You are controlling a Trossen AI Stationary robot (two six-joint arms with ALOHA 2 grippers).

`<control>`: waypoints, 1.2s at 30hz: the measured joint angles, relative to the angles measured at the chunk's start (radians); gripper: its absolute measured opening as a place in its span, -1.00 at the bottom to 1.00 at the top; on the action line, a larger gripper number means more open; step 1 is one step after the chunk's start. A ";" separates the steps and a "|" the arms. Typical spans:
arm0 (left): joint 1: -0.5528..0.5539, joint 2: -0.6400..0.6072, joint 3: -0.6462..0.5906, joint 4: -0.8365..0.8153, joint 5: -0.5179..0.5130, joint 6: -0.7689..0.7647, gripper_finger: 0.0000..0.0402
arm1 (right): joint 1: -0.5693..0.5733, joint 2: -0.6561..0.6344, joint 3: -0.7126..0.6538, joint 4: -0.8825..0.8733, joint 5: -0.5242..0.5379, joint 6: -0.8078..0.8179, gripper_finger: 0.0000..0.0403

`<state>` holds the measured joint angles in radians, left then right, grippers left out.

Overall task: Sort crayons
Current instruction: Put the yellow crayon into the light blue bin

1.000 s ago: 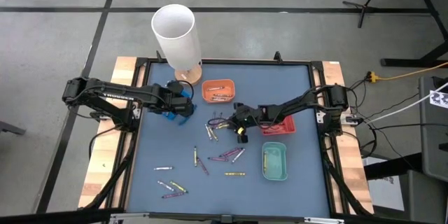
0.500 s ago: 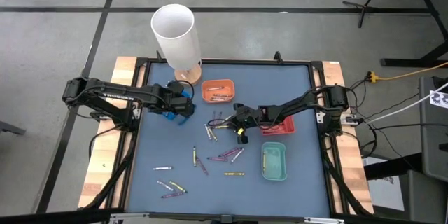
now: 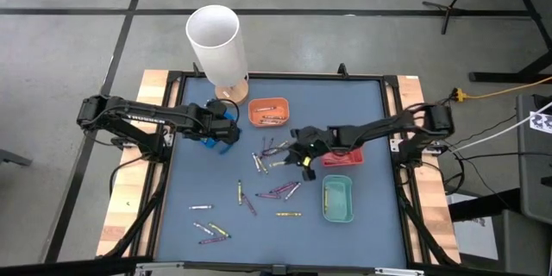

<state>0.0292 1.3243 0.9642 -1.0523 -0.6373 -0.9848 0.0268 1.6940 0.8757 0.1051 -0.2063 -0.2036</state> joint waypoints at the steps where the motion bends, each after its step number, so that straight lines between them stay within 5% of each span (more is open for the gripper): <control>1: 0.000 0.000 0.000 0.000 0.000 0.000 -0.57 | 0.014 -0.019 0.000 -0.019 -0.011 0.000 -0.90; 21: 0.000 0.000 0.000 0.017 0.044 0.000 -0.57 | 0.323 -0.332 0.002 -0.678 -0.047 0.082 -0.90; 28: -0.006 0.000 0.000 0.019 0.177 0.002 -0.57 | 0.340 -0.331 0.002 -0.850 -0.012 0.132 -0.89; 36: -0.062 0.000 0.000 0.019 0.477 0.119 -0.57 | 0.340 -0.331 0.002 -0.862 -0.012 0.132 -0.89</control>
<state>-0.0325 1.3239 0.9646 -1.0328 -0.1604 -0.8663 0.3664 1.3628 0.8776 -0.7574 -0.2180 -0.0715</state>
